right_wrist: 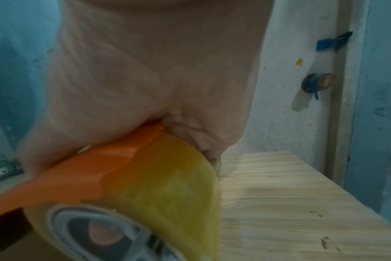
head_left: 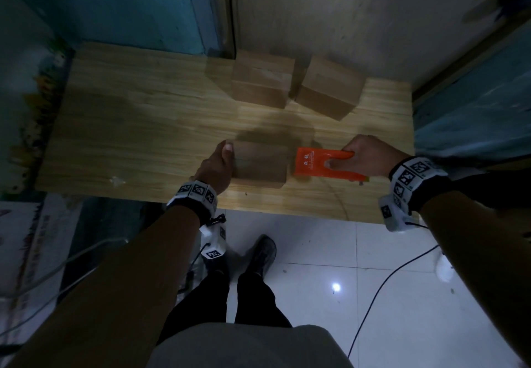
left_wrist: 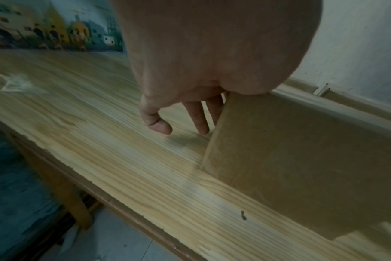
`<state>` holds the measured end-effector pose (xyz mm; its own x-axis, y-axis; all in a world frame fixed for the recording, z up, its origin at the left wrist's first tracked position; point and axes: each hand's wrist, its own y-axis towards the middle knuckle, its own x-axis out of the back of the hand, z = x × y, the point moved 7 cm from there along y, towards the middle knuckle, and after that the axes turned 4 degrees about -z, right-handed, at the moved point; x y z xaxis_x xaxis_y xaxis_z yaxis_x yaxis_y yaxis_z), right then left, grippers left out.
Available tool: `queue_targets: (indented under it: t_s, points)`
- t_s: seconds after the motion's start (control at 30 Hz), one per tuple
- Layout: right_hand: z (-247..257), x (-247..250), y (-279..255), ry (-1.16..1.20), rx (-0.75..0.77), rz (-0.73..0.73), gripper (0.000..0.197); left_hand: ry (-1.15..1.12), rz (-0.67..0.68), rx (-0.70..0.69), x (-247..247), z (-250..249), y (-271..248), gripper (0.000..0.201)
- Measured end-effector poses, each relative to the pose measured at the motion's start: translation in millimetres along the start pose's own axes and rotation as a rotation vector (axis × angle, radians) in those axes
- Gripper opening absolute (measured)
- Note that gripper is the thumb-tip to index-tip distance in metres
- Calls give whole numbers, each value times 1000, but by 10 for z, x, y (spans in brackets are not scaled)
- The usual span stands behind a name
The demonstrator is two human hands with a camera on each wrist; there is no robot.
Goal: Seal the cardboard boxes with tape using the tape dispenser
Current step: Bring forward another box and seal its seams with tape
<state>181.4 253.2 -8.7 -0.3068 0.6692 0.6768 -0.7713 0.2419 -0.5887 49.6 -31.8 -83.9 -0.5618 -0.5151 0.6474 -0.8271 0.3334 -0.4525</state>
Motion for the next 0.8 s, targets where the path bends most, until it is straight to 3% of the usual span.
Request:
queue_targets:
  t_s: [0.63, 0.8]
  points:
    - [-142, -25, 25, -52, -51, 13, 53, -32, 10, -14, -29, 10, 8, 74]
    - [-49, -19, 138, -146, -90, 58, 60, -29, -22, -25, 8, -57, -25, 54]
